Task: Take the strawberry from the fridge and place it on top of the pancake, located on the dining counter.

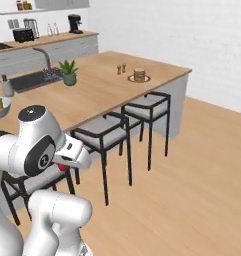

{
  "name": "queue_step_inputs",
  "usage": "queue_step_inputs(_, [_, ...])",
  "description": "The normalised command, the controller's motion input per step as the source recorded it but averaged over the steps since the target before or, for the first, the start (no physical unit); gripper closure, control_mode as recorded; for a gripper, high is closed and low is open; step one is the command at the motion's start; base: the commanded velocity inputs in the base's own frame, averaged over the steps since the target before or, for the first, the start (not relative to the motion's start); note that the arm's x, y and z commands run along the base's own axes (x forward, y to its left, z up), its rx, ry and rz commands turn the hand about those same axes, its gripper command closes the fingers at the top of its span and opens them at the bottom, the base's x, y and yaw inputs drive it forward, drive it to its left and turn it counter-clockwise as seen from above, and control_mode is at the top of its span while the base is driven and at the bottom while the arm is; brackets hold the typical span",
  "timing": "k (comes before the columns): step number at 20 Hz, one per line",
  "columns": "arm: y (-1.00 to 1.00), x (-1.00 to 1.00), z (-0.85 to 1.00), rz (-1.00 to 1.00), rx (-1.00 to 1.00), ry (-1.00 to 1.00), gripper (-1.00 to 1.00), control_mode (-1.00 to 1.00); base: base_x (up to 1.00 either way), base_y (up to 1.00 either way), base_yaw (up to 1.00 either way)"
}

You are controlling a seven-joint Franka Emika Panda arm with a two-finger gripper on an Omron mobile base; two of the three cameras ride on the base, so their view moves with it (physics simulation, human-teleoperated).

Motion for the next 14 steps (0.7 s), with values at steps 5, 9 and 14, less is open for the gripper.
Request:
queue_step_inputs(5, [0.00, 0.00, 0.00, 0.00, 0.00, 0.00, 1.00, 1.00, 0.68, -1.00, 0.52])
queue_step_inputs(9, [0.00, 0.00, 0.00, 0.00, 0.00, 0.00, 1.00, 1.00, 0.60, -1.00, 0.52])
queue_step_inputs(14, [0.00, 0.00, 0.00, 0.00, 0.00, 0.00, 1.00, 1.00, 0.36, -1.00, 0.47])
